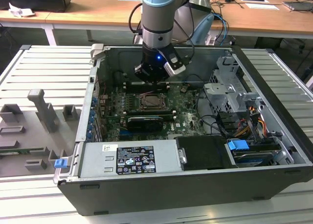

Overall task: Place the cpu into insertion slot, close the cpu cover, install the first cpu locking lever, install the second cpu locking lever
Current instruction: 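Install the first cpu locking lever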

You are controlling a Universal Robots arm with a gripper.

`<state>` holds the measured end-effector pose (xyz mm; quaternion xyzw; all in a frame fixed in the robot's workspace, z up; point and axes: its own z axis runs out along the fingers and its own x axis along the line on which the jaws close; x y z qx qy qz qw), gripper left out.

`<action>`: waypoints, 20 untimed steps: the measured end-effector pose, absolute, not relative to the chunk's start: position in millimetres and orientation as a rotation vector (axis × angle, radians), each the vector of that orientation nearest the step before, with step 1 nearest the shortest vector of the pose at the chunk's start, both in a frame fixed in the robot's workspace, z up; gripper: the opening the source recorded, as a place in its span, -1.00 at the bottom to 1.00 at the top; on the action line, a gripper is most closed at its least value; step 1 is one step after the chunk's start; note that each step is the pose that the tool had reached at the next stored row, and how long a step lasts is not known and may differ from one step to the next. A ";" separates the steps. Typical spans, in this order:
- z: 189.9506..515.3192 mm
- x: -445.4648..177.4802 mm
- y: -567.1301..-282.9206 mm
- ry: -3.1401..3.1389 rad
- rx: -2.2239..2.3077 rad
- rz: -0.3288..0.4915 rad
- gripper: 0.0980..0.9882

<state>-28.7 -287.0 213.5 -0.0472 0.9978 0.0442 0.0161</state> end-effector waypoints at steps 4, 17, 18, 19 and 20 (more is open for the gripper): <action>208.3 -23.9 -286.9 3.103 -0.148 0.137 -0.98; 203.6 -22.0 -286.9 3.103 -0.148 0.137 -0.98; 203.6 -22.0 -286.9 3.103 -0.148 0.137 -0.98; 203.6 -22.0 -286.9 3.103 -0.148 0.137 -0.98; 203.6 -22.0 -286.9 3.103 -0.148 0.137 -0.98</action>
